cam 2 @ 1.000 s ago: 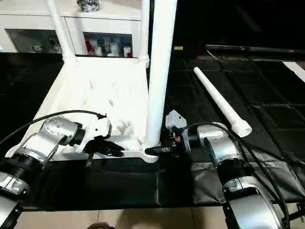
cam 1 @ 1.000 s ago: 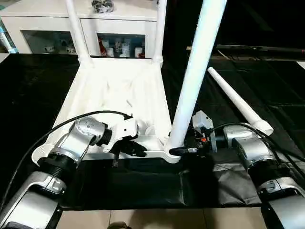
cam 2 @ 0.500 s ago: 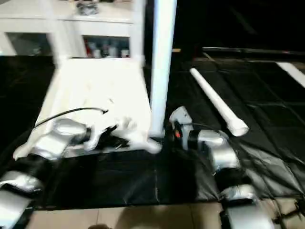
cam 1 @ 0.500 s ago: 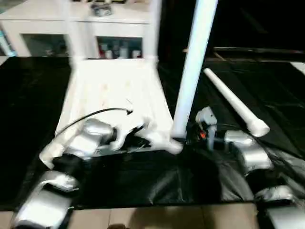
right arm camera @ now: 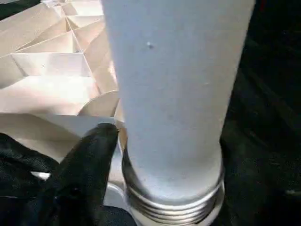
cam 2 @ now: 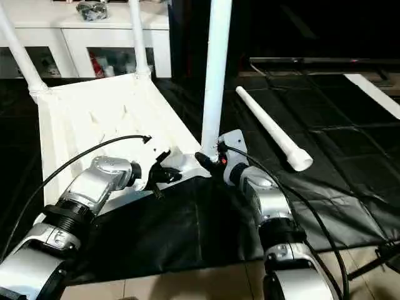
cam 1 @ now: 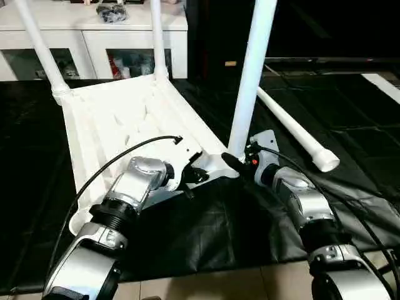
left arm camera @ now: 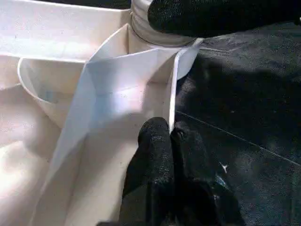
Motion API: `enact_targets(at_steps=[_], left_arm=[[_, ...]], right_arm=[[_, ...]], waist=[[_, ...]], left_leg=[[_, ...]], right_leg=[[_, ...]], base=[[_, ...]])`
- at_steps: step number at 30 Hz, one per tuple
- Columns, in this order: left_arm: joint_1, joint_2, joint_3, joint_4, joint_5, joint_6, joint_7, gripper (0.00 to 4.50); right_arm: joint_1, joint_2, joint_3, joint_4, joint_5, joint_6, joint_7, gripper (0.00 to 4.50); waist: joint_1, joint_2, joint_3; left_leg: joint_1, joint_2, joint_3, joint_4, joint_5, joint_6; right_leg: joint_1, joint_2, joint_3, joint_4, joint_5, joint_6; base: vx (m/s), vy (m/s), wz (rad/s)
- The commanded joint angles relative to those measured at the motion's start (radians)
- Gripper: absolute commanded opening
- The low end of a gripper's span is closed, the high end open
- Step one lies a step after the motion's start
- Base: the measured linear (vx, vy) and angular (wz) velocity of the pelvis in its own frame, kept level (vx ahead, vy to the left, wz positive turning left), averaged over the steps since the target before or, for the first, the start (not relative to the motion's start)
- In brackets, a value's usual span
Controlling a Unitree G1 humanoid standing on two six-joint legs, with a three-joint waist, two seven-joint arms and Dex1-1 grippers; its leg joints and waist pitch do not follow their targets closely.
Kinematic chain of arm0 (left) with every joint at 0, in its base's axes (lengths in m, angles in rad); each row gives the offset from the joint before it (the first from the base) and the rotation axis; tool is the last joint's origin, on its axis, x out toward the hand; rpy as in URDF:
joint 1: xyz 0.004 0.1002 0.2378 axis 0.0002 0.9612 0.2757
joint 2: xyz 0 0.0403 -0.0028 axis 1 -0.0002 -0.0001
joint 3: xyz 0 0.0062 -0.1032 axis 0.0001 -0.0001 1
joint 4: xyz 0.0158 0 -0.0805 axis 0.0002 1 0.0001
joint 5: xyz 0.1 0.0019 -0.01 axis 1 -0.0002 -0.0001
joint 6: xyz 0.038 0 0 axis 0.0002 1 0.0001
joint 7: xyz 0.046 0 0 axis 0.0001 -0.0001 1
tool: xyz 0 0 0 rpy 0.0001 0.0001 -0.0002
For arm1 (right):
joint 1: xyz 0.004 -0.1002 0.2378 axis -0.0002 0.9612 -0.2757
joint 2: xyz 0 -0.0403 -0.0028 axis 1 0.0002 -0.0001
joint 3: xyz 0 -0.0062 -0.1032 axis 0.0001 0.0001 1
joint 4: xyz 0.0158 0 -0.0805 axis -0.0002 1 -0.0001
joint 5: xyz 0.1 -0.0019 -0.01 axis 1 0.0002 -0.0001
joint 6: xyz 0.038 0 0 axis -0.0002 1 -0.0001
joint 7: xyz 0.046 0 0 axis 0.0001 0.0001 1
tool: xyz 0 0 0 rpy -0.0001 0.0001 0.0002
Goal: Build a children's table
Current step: Rotate leg to tighten
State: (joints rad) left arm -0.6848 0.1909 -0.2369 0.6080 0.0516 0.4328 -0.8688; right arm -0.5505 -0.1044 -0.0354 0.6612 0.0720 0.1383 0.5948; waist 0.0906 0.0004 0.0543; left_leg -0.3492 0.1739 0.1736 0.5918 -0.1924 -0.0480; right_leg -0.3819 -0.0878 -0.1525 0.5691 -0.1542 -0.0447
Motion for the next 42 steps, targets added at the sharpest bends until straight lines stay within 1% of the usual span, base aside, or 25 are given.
enact_targets(at_steps=[1, 4, 5, 8, 9, 10, 11, 13, 15, 16, 17, 20, 21, 22, 23, 25, 26, 28, 29, 30, 34, 36, 40, 41, 42], left_arm=[[-0.045, -0.020, 0.000, -0.043, 0.001, -0.047, 0.038, 0.00], [-0.021, 0.022, -0.010, -0.060, -0.007, -0.085, -0.030, 0.00], [-0.014, 0.038, -0.015, -0.061, -0.009, -0.107, -0.057, 0.00], [0.000, 0.071, -0.025, -0.065, -0.015, -0.145, -0.117, 0.00], [0.012, 0.100, -0.036, -0.068, -0.020, -0.185, -0.174, 0.00], [0.018, 0.118, -0.040, -0.069, -0.026, -0.196, -0.210, 0.00], [0.022, 0.133, -0.045, -0.071, -0.029, -0.206, -0.239, 0.00], [0.028, 0.161, -0.059, -0.070, -0.032, -0.241, -0.289, 0.00], [0.033, 0.183, -0.071, -0.068, -0.034, -0.253, -0.335, 0.00], [0.036, 0.201, -0.081, -0.067, -0.034, -0.267, -0.373, 0.00], [0.040, 0.227, -0.094, -0.063, -0.033, -0.287, -0.425, 0.00], [0.040, 0.244, -0.106, -0.059, -0.033, -0.299, -0.463, 0.00], [0.041, 0.261, -0.121, -0.050, -0.030, -0.325, -0.511, 0.00], [0.041, 0.263, -0.123, -0.049, -0.030, -0.327, -0.516, 0.00], [0.040, 0.273, -0.136, -0.044, -0.025, -0.339, -0.540, 0.00], [0.039, 0.280, -0.150, -0.043, -0.016, -0.350, -0.554, 0.00], [0.038, 0.281, -0.153, -0.041, -0.014, -0.353, -0.560, 0.00], [0.036, 0.279, -0.154, -0.038, -0.014, -0.360, -0.569, 0.00], [0.035, 0.278, -0.154, -0.037, -0.014, -0.364, -0.574, 0.00], [0.034, 0.278, -0.155, -0.036, -0.015, -0.369, -0.577, 0.00], [0.031, 0.274, -0.157, -0.028, -0.013, -0.381, -0.575, 0.00], [0.033, 0.273, -0.156, -0.025, -0.013, -0.385, -0.569, 0.00], [0.035, 0.275, -0.153, -0.021, -0.013, -0.391, -0.570, 0.00], [0.036, 0.277, -0.152, -0.019, -0.012, -0.393, -0.569, 0.00], [0.035, 0.277, -0.151, -0.016, -0.011, -0.396, -0.569, 0.00]], right_arm=[[0.035, 0.069, 0.112, 0.007, 0.006, 0.013, 0.109, 3.78], [0.061, 0.012, 0.083, -0.015, 0.037, -0.041, 0.173, 4.02], [0.068, -0.010, 0.074, -0.029, 0.051, -0.048, 0.206, 4.15], [0.080, -0.054, 0.065, -0.056, 0.066, -0.063, 0.270, 4.37], [0.084, -0.092, 0.055, -0.072, 0.080, -0.079, 0.327, 4.44], [0.084, -0.115, 0.049, -0.084, 0.098, -0.072, 0.370, 4.44], [0.084, -0.137, 0.046, -0.098, 0.114, -0.063, 0.414, 4.44], [0.083, -0.172, 0.048, -0.116, 0.132, -0.059, 0.486, 4.44], [0.077, -0.200, 0.057, -0.125, 0.139, -0.042, 0.536, 4.44], [0.071, -0.220, 0.070, -0.128, 0.136, -0.041, 0.573, 4.44], [0.064, -0.247, 0.095, -0.130, 0.130, -0.042, 0.633, 4.44], [0.056, -0.260, 0.121, -0.122, 0.115, -0.053, 0.672, 4.44], [0.039, -0.265, 0.156, -0.102, 0.092, -0.069, 0.719, 4.44], [0.037, -0.265, 0.159, -0.099, 0.091, -0.071, 0.723, 4.44], [0.020, -0.261, 0.177, -0.076, 0.080, -0.088, 0.740, 4.44], [0.003, -0.253, 0.187, -0.050, 0.070, -0.106, 0.745, 4.44], [-0.010, -0.246, 0.188, -0.032, 0.068, -0.112, 0.744, 4.44], [-0.034, -0.234, 0.191, 0.003, 0.066, -0.133, 0.742, 4.44], [-0.047, -0.230, 0.197, 0.023, 0.063, -0.145, 0.750, 4.44], [-0.057, -0.228, 0.206, 0.038, 0.058, -0.155, 0.760, 4.17], [-0.079, -0.228, 0.219, 0.065, 0.062, -0.160, 0.798, 4.03], [-0.084, -0.230, 0.225, 0.075, 0.058, -0.164, 0.814, 3.71], [-0.098, -0.231, 0.231, 0.113, 0.054, -0.188, 0.831, 3.56], [-0.101, -0.231, 0.232, 0.119, 0.054, -0.189, 0.836, 3.29], [-0.103, -0.232, 0.233, 0.125, 0.052, -0.191, 0.840, 3.29]], waist=[[0.005, 0.003, -0.065], [0.008, 0.002, -0.067], [0.010, 0.006, -0.067], [0.010, 0.007, -0.070], [0.012, 0.008, -0.070], [0.012, 0.005, -0.072], [0.015, 0.006, -0.075], [0.020, 0.008, -0.076], [0.027, 0.008, -0.076], [0.031, 0.008, -0.075], [0.035, 0.009, -0.075], [0.044, 0.008, -0.072], [0.051, 0.006, -0.072], [0.052, 0.006, -0.072], [0.053, 0.003, -0.073], [0.055, 0.005, -0.072], [0.055, 0.001, -0.073], [0.057, 0.004, -0.073], [0.057, 0.003, -0.074], [0.057, 0.003, -0.075], [0.060, -0.002, -0.076], [0.061, -0.001, -0.075], [0.061, -0.002, -0.077], [0.062, -0.002, -0.077], [0.061, -0.002, -0.077]], left_leg=[[0.007, 0.068, -0.027, -0.077, -0.243, 0.029], [0.001, 0.066, -0.027, -0.075, -0.224, 0.040], [0.002, 0.068, -0.027, -0.076, -0.218, 0.045], [0.000, 0.073, -0.028, -0.077, -0.204, 0.055], [-0.001, 0.075, -0.029, -0.077, -0.194, 0.056], [-0.003, 0.072, -0.027, -0.074, -0.188, 0.062], [-0.005, 0.072, -0.025, -0.071, -0.169, 0.072], [-0.007, 0.074, -0.021, -0.067, -0.146, 0.087], [-0.007, 0.076, -0.021, -0.065, -0.135, 0.091], [-0.004, 0.080, -0.020, -0.066, -0.141, 0.087], [-0.004, 0.078, -0.020, -0.066, -0.154, 0.083], [-0.002, 0.079, -0.019, -0.068, -0.176, 0.068], [0.000, 0.077, -0.019, -0.068, -0.185, 0.062], [-0.002, 0.077, -0.019, -0.068, -0.183, 0.058], [0.000, 0.079, -0.019, -0.068, -0.179, 0.054], [0.002, 0.081, -0.019, -0.069, -0.179, 0.046], [0.002, 0.081, -0.018, -0.069, -0.176, 0.044], [0.000, 0.082, -0.019, -0.070, -0.172, 0.042], [0.000, 0.082, -0.018, -0.070, -0.174, 0.040], [0.001, 0.082, -0.019, -0.069, -0.171, 0.038], [-0.004, 0.080, -0.017, -0.066, -0.146, 0.054], [-0.003, 0.080, -0.017, -0.065, -0.147, 0.058], [-0.003, 0.080, -0.017, -0.065, -0.143, 0.056], [-0.004, 0.080, -0.017, -0.065, -0.136, 0.058], [-0.004, 0.080, -0.017, -0.064, -0.133, 0.060]], right_leg=[[0.042, -0.102, 0.077, -0.079, -0.367, -0.129], [0.047, -0.102, 0.077, -0.078, -0.381, -0.115], [0.047, -0.101, 0.076, -0.077, -0.371, -0.115], [0.048, -0.096, 0.077, -0.069, -0.312, -0.131], [0.047, -0.096, 0.078, -0.063, -0.280, -0.144], [0.050, -0.096, 0.078, -0.060, -0.262, -0.154], [0.052, -0.096, 0.078, -0.055, -0.235, -0.162], [0.048, -0.093, 0.077, -0.049, -0.198, -0.176], [0.046, -0.093, 0.076, -0.048, -0.198, -0.176], [0.042, -0.094, 0.077, -0.048, -0.203, -0.180], [0.042, -0.093, 0.075, -0.049, -0.220, -0.179], [0.039, -0.094, 0.077, -0.052, -0.251, -0.170], [0.038, -0.096, 0.076, -0.053, -0.275, -0.166], [0.040, -0.098, 0.077, -0.055, -0.291, -0.158], [0.037, -0.098, 0.077, -0.054, -0.293, -0.159], [0.035, -0.098, 0.079, -0.051, -0.284, -0.168], [0.035, -0.097, 0.080, -0.050, -0.274, -0.171], [0.037, -0.100, 0.080, -0.046, -0.266, -0.176], [0.037, -0.100, 0.080, -0.047, -0.263, -0.178], [0.038, -0.100, 0.080, -0.044, -0.255, -0.181], [0.041, -0.100, 0.080, -0.040, -0.237, -0.179], [0.040, -0.100, 0.079, -0.043, -0.256, -0.171], [0.039, -0.100, 0.079, -0.044, -0.265, -0.168], [0.039, -0.099, 0.079, -0.042, -0.258, -0.169], [0.039, -0.098, 0.079, -0.041, -0.253, -0.170]], base=[[0.000, 0.000, 0.00], [0.000, 0.000, 0.00], [0.000, 0.000, 0.00], [0.000, 0.000, 0.00], [0.000, 0.000, 0.00], [0.000, 0.000, 0.00], [0.000, 0.000, 0.00], [0.000, 0.000, 0.00], [0.000, 0.000, 0.00], [0.000, 0.000, 0.00], [0.000, 0.000, 0.00], [0.000, 0.000, 0.00], [0.000, 0.000, 0.00], [0.000, 0.000, 0.00], [0.000, 0.000, 0.00], [0.000, 0.000, 0.00], [0.000, 0.000, 0.00], [0.000, 0.000, 0.00], [0.000, 0.000, 0.00], [0.000, 0.000, 0.00], [0.000, 0.000, 0.00], [0.000, 0.000, 0.00], [0.000, 0.000, 0.00], [0.000, 0.000, 0.00], [0.000, 0.000, 0.00]])
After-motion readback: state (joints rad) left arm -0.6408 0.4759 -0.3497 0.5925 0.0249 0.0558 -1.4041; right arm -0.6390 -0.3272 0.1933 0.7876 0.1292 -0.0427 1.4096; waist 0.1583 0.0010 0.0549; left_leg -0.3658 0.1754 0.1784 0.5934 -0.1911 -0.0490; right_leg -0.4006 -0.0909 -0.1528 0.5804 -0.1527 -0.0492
